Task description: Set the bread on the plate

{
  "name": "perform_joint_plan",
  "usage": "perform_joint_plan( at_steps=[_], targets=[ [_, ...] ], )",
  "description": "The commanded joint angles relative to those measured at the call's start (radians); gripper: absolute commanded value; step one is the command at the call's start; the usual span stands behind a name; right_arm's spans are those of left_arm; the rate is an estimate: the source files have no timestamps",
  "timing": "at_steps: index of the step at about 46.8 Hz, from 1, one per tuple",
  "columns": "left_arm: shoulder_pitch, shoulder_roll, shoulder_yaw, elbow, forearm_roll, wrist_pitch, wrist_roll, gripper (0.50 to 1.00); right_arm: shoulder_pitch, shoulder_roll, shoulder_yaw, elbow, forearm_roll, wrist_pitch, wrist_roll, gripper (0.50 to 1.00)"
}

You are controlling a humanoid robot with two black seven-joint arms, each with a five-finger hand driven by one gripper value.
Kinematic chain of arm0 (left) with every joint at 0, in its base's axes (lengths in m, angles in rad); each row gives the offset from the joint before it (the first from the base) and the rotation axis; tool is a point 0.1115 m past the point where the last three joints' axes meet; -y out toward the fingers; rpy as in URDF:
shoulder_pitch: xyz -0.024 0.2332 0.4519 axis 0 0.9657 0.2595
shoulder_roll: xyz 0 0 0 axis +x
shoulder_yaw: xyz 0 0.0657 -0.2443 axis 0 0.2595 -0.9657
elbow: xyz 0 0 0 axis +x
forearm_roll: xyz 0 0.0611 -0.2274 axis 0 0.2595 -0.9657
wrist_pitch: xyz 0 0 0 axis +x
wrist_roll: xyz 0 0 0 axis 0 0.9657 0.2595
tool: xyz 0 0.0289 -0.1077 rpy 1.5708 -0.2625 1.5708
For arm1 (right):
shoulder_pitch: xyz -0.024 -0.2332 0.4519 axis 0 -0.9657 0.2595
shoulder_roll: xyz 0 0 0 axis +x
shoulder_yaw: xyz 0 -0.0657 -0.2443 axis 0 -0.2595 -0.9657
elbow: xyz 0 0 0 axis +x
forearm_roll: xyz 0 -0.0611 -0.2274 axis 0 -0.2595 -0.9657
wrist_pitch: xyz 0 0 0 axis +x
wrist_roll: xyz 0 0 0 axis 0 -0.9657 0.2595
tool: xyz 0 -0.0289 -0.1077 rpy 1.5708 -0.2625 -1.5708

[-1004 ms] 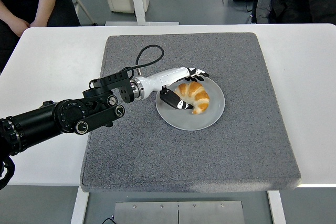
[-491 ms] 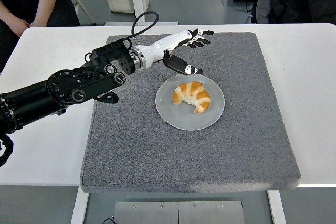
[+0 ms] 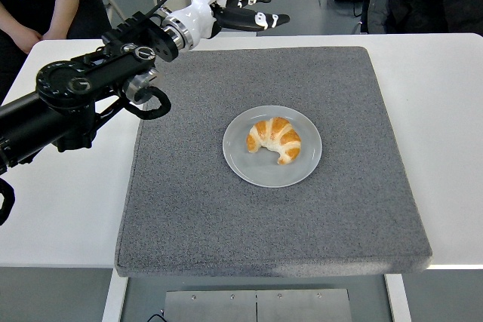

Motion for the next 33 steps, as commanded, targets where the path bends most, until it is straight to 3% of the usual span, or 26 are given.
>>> perform_joint_plan(
  at_steps=[1,12,33],
  targets=[
    [0.037,0.010,-0.049,0.005,-0.057,0.001,-0.002,0.872,0.000,0.000,0.000,0.000,0.000,0.001,0.000,1.000],
    [0.141,0.011,-0.173,0.065,-0.083,-0.001,-0.014,0.881,0.000,0.000,0.000,0.000,0.000,0.001,0.000,1.000],
    [0.298,-0.001,-0.382,0.066,-0.096,-0.001,-0.017,0.933,0.001,0.000,0.000,0.000,0.000,0.001,0.000,1.000]
  ],
)
